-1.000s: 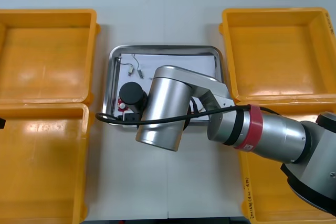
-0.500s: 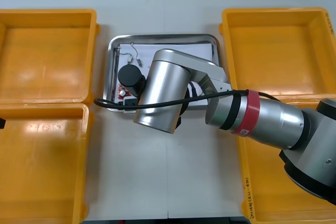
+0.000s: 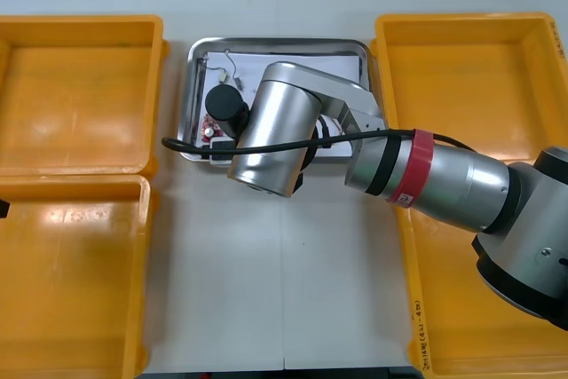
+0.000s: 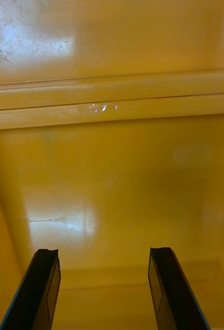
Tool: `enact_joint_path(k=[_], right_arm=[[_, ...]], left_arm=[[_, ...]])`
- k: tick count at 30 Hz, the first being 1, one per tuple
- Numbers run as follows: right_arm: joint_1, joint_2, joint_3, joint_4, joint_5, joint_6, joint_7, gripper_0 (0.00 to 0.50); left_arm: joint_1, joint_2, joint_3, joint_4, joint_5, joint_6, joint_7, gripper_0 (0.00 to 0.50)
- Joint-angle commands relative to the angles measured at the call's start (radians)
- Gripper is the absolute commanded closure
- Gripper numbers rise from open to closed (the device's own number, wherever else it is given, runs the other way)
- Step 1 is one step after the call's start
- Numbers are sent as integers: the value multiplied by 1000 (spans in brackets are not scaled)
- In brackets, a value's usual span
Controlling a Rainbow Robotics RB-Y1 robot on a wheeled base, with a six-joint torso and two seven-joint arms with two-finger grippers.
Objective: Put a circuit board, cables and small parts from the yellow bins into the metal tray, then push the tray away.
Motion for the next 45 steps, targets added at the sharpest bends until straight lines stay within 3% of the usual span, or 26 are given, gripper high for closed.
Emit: enact_joint_path(k=[1, 11, 45], right_arm=[[-60, 23, -40, -4, 5, -27, 51, 500], [-86, 23, -54, 2, 34, -35, 66, 500], [-170, 23, -54, 233, 57, -280, 121, 500]], left_arm=[[19, 42, 32, -27, 7, 6, -40, 0], [19, 42, 32, -27, 7, 6, -40, 0], [19, 42, 32, -27, 7, 6, -40, 0]])
